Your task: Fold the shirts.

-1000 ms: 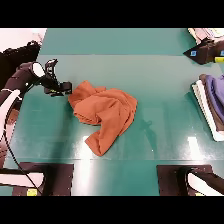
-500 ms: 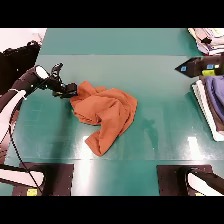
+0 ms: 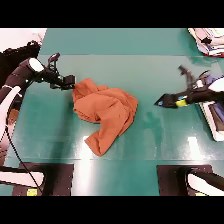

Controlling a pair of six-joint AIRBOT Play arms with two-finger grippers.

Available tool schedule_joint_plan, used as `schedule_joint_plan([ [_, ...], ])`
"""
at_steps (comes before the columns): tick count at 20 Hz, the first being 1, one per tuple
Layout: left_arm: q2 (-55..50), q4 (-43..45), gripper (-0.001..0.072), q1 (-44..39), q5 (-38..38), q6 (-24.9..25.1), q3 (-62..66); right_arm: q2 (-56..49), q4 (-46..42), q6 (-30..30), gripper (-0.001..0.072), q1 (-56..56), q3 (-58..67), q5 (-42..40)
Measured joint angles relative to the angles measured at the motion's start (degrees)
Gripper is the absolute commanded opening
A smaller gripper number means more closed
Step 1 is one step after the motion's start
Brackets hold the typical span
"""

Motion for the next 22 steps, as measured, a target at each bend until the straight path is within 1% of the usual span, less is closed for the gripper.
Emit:
schedule_joint_plan([
  [4, 0.3, 0.1, 0.0024, 0.0, -1.9, 0.5, 1.8, -8.3, 5.3, 0.2, 0.0448, 6.3, -1.9, -6.4],
  [5, 0.3, 0.1, 0.0025, 0.0, -2.3, 0.7, 2.0, -10.3, 6.0, 0.2, 0.0421, 7.9, -1.2, -7.8],
  [6, 0.4, 0.2, 0.0025, 0.0, -2.6, 0.7, 2.1, -12.4, 6.6, 0.2, 0.0348, 9.3, -0.1, -9.3],
  [7, 0.4, 0.2, 0.0025, 0.0, -3.0, 0.7, 2.2, -14.7, 6.9, 0.2, 0.0309, 10.6, 1.3, -10.5],
  [9, 0.4, 0.2, 0.0025, 0.0, -3.5, 0.8, 2.4, -18.5, 7.5, 0.2, 0.0306, 12.2, 4.3, -12.2],
  [10, 0.4, 0.2, 0.0024, 0.0, -3.8, 0.8, 2.4, -20.2, 7.9, 0.2, 0.0244, 12.7, 5.8, -12.3],
  [11, 0.4, 0.2, 0.0025, 0.0, -3.9, 0.8, 2.4, -21.6, 8.3, 0.2, 0.0065, 13.1, 7.1, -12.9],
  [12, 0.4, 0.2, 0.0024, 0.0, -4.2, 0.8, 2.4, -22.7, 7.9, 0.2, 0.0015, 13.4, 8.2, -13.2],
  [15, 0.7, 0.2, 0.0024, 0.0, -4.6, 0.8, 2.4, -24.5, 6.8, -0.6, 0.0013, 13.6, 12.0, -13.9],
  [17, 2.5, 0.3, 0.0024, 0.0, -4.6, 0.8, 2.4, -23.9, 4.8, -1.0, 0.0013, 13.0, 15.3, -13.6],
  [20, 9.8, 0.8, 0.0024, 0.0, -2.9, 0.9, 2.5, -19.5, -0.2, -1.3, 0.0013, 10.9, 22.2, -10.6],
  [22, 17.2, 1.1, 0.0024, 0.0, -1.6, 1.7, 2.6, -15.0, -3.3, -1.4, 0.0013, 8.9, 27.5, -7.9],
])
